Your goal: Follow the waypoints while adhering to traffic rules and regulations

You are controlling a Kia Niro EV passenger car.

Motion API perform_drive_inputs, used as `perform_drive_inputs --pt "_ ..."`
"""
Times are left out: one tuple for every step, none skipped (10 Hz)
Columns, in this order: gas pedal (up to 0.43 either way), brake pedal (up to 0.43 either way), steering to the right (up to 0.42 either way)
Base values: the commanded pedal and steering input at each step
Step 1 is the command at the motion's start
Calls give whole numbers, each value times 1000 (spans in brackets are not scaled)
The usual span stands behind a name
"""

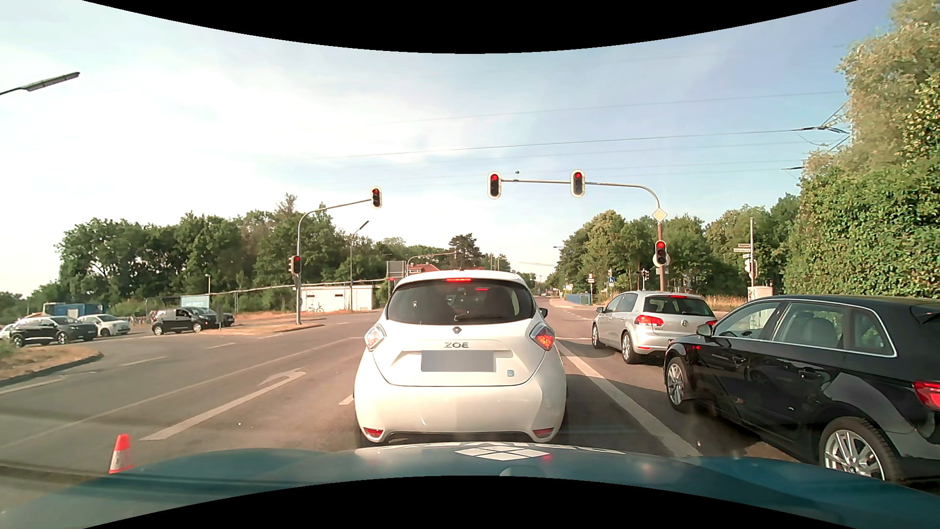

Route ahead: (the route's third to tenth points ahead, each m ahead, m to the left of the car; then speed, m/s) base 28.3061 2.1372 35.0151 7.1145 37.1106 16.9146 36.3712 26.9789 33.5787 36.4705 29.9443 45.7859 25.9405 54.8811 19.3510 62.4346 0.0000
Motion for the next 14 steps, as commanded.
perform_drive_inputs --pt "0 213 5" --pt "0 213 5" --pt "0 213 5" --pt "0 213 5" --pt "0 213 5" --pt "0 213 5" --pt "0 213 5" --pt "0 213 5" --pt "0 213 5" --pt "0 213 5" --pt "0 213 5" --pt "0 213 5" --pt "0 213 5" --pt "0 213 5"
